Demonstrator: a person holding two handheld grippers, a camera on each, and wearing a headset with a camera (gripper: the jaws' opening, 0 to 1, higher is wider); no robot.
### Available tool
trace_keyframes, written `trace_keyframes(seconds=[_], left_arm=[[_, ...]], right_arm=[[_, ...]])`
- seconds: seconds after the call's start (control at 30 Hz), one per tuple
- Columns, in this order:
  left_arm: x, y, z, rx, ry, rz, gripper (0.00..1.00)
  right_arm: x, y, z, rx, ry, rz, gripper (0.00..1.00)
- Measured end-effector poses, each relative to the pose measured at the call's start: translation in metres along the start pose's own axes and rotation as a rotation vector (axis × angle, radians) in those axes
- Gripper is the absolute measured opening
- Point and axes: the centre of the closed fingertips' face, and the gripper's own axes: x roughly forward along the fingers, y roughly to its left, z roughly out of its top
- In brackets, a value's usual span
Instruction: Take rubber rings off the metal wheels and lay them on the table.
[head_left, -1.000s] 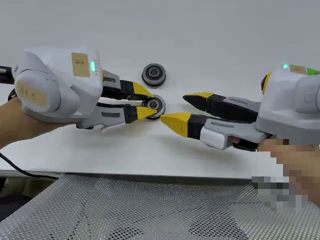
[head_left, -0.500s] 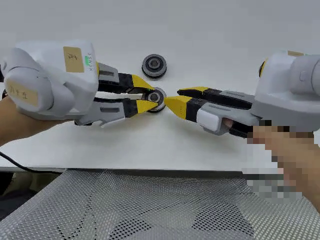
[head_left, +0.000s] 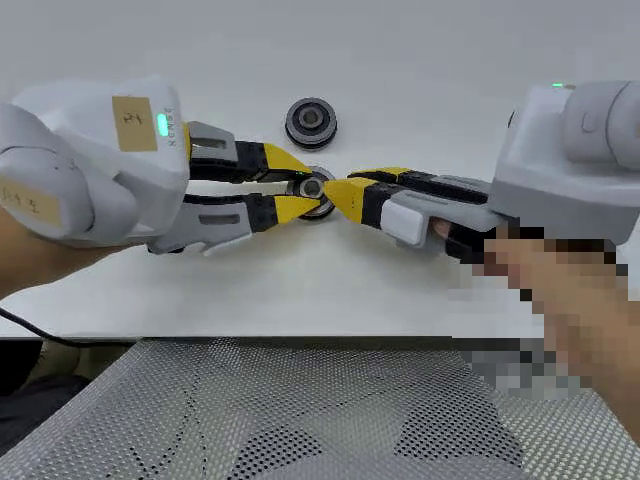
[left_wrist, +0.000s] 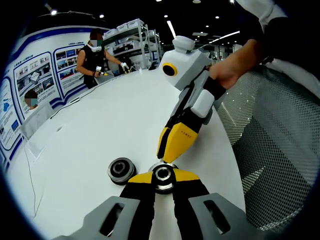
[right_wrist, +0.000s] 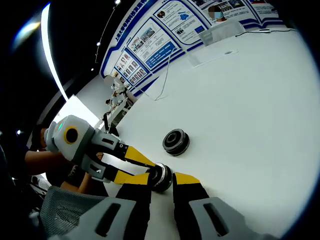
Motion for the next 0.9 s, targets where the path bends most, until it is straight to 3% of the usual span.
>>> trace_keyframes(seconds=[0.2, 0.9], left_arm=[[-0.0004, 0.0006, -0.0014, 0.005, -0.001, -0.001, 0.14], [-0.0017, 0.0013, -0.0029, 0.013, -0.007, 0.008, 0.13]], right_arm=[[0.0040, 0.0021, -0.0073, 0.013, 0.034, 0.003, 0.16], [0.0050, 0.0018, -0.0090, 0.069, 0.057, 0.000, 0.14]])
